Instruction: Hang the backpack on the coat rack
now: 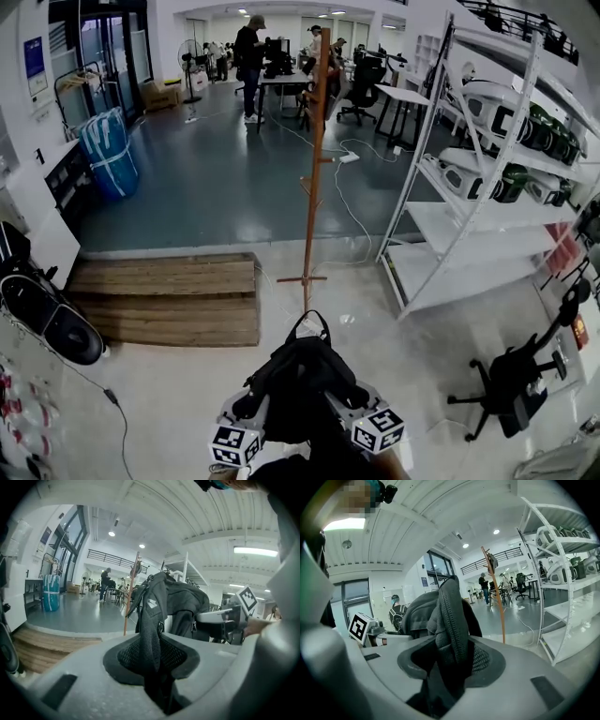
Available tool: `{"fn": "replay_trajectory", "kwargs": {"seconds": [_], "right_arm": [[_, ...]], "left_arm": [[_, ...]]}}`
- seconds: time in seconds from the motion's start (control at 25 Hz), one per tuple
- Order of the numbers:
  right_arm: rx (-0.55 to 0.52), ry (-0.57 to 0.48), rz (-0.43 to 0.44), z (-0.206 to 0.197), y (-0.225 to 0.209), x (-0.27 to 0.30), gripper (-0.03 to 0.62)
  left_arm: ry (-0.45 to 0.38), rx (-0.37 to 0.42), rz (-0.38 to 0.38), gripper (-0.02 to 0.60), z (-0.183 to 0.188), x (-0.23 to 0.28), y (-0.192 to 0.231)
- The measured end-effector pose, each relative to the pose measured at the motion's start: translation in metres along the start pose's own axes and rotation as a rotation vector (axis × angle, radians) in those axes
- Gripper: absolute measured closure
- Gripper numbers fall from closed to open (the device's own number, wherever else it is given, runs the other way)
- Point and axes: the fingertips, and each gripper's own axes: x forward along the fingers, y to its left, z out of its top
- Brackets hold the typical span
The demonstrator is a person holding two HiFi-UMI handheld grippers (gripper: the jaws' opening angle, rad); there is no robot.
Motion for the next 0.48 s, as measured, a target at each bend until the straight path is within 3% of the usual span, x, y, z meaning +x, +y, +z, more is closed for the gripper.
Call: {"fn": "replay_trajectory", "kwargs": {"seconds": [0.48], "right_arm": [[0.026,0.005,0.032,0.010,-0.035,0.060,0.427]], "left_arm": [[0.027,-0.015,0.042,0.486,0.005,0.047,0.039]]}}
